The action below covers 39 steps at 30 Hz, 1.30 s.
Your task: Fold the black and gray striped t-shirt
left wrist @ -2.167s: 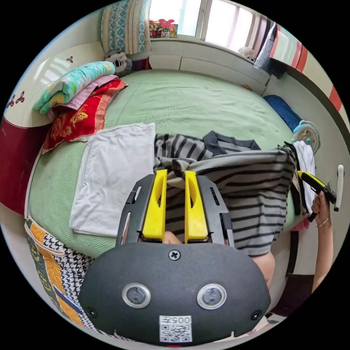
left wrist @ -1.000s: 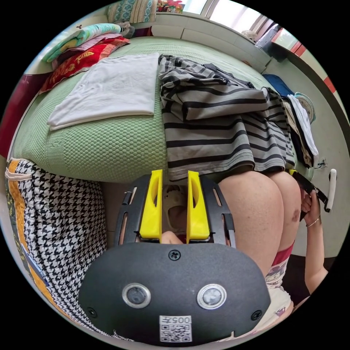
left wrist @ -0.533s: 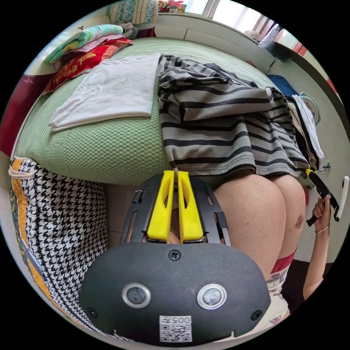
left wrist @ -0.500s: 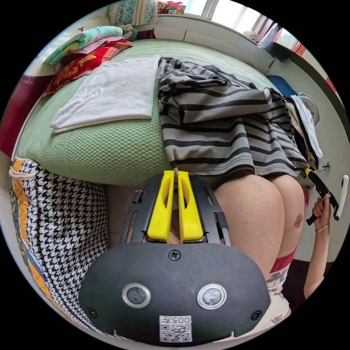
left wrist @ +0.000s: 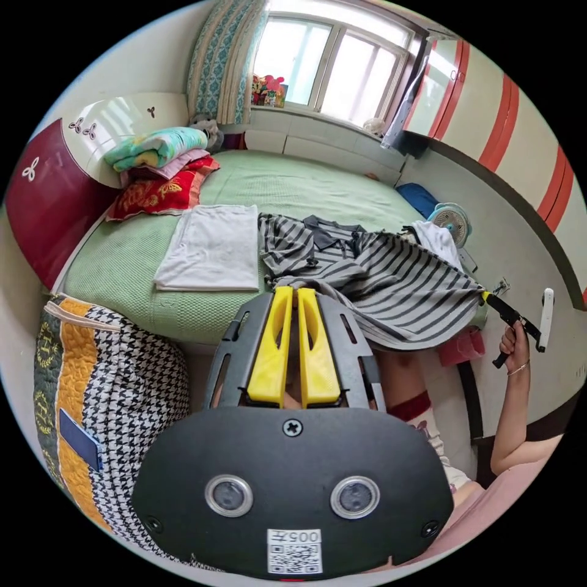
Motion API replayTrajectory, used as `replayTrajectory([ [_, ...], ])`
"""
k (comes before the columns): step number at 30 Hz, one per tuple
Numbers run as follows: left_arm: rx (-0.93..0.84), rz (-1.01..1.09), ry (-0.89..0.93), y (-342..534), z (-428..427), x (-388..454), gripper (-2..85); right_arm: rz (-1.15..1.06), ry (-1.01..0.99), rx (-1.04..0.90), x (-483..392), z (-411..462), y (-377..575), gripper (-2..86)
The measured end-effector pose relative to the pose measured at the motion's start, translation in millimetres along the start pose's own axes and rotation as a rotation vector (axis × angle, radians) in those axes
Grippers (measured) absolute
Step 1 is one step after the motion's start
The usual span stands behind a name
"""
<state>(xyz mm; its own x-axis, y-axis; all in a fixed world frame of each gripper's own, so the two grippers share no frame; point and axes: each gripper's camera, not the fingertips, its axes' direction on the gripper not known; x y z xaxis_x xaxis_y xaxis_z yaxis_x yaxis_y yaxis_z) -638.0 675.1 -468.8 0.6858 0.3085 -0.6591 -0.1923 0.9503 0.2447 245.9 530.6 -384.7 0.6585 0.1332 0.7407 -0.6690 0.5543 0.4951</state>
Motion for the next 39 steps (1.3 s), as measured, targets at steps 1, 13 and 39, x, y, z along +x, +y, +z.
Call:
replayTrajectory([
  [1,0.021,-0.005,0.014,6,-22,0,0.8,0.002,0.001,0.008,1,-11,1,-1.6],
  [13,0.186,-0.038,0.061,68,-181,-5,0.8,0.049,0.017,0.069,12,-168,57,-1.6],
  [39,0.156,-0.084,0.079,65,-195,-33,0.8,0.161,-0.022,-0.024,32,-163,56,-1.6],
])
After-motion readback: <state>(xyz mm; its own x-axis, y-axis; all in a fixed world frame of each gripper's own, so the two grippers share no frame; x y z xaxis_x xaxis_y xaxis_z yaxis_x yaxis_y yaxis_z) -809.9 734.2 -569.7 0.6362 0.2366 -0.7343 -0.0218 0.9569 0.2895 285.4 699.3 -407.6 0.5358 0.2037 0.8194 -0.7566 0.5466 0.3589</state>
